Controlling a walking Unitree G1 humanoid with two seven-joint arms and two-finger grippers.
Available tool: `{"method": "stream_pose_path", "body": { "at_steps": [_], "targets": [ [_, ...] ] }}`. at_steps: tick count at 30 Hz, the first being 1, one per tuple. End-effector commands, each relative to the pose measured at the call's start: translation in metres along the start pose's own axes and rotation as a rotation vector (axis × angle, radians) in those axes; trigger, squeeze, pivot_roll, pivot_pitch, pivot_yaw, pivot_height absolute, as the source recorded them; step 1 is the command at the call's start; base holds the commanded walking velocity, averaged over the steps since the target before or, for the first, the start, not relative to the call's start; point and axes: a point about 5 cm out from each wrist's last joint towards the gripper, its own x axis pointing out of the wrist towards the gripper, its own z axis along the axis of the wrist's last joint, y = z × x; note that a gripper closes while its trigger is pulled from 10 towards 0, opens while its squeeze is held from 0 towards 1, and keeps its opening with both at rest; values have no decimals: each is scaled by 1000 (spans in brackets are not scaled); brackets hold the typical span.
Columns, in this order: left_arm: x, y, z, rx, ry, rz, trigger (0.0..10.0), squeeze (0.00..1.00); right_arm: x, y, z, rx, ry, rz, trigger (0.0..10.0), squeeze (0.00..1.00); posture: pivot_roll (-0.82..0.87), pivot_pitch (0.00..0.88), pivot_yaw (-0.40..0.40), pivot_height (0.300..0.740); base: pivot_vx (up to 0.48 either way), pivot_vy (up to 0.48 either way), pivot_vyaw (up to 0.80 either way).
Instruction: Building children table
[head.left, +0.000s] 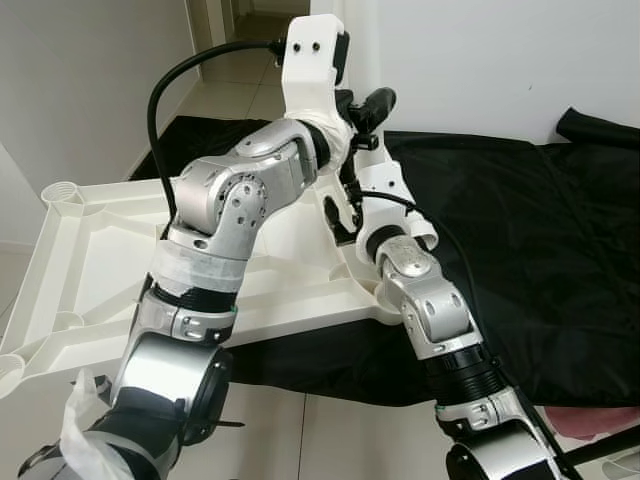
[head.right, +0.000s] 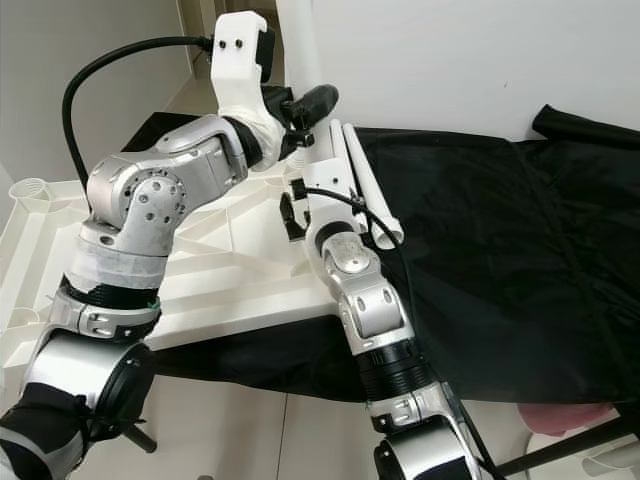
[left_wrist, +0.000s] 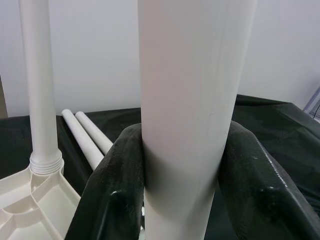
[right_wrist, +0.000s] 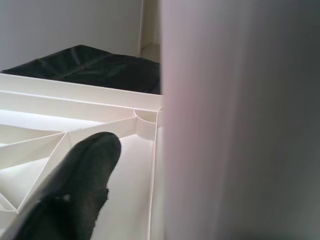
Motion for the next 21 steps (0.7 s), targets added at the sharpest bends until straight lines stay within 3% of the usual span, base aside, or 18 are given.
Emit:
{"method": "stream_pose_path", "body": {
  "at_steps": [1,3,4,5,6,13,14,15,16,19,20,21],
  "targets": [
    [3,-7,7,21,-28,-33,10000,0,2,-1,1,-2,-8,-13,4431,0,14,0,6,740,0,0,0],
    [4,-8,7,22,-29,-34,10000,0,2,0,1,-1,-11,-19,4431,0,17,0,8,740,0,0,0],
    [4,-8,7,23,-30,-34,10000,0,3,0,0,0,-13,-24,3216,0,17,0,9,740,0,0,0],
    [4,-8,7,23,-30,-34,10000,0,3,0,0,0,-13,-24,3216,0,17,0,9,740,0,0,0],
    [4,-8,7,29,-31,-34,10000,0,3,0,0,13,-13,-31,0,0,17,0,9,740,0,0,0],
    [5,-10,6,63,-29,-35,10000,0,4,-3,0,28,-11,-57,0,0,21,0,13,740,0,0,0],
    [5,-11,7,85,-39,-37,10000,0,5,-5,-1,31,-5,-66,4980,0,21,0,13,740,0,0,0],
    [5,-11,7,100,-46,-38,10000,0,5,-5,-2,34,-1,-71,4980,0,21,0,13,740,0,0,0],
    [5,-13,6,84,-50,-54,10000,0,5,-6,-2,41,3,-73,10000,0,21,0,14,740,0,0,0],
    [5,-14,6,70,-52,-66,10000,0,6,-6,-2,46,5,-73,10000,0,21,0,14,740,0,0,0],
    [5,-15,5,66,-52,-80,10000,1000,6,-6,-2,49,5,-74,10000,0,21,0,14,740,0,0,0],
    [5,-15,5,66,-52,-80,10000,1000,6,-6,-2,49,5,-74,10000,0,21,0,14,740,0,0,0]
  ]
}}
